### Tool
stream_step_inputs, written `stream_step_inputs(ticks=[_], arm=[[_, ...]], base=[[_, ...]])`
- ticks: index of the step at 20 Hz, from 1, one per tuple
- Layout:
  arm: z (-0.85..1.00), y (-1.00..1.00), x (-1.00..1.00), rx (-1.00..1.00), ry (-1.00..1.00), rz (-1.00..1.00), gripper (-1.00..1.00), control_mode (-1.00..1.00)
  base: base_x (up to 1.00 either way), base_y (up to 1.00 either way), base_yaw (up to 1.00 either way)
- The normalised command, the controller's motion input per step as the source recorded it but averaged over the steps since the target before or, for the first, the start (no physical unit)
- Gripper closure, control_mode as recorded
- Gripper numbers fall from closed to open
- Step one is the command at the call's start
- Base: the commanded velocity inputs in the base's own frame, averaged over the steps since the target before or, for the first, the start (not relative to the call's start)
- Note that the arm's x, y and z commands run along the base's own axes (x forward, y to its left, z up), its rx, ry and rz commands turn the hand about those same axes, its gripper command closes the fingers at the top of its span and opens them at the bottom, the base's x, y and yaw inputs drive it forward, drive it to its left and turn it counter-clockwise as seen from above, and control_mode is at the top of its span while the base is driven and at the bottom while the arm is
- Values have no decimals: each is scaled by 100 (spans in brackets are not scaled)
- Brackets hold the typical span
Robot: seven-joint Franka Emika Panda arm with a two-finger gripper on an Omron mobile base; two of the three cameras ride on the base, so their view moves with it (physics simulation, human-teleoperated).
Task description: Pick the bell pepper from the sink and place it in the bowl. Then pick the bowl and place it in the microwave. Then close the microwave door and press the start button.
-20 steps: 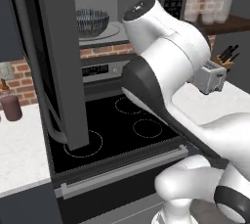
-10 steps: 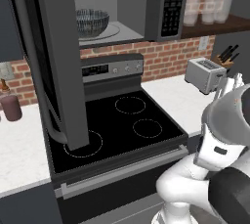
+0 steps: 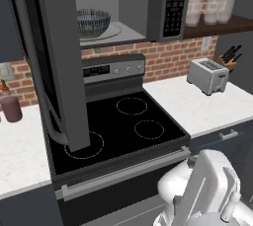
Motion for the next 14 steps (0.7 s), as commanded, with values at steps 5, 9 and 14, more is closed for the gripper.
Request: stream_step_inputs(ticks=[5,9,14], arm=[[2,100,-35,-17,-11,4,-100,-100],[6,100,12,-9,-1,-3,-100,-100],[0,100,62,-5,0,-15,-100,-100]], base=[[0,0,0],[0,0,0],[0,0,0]])
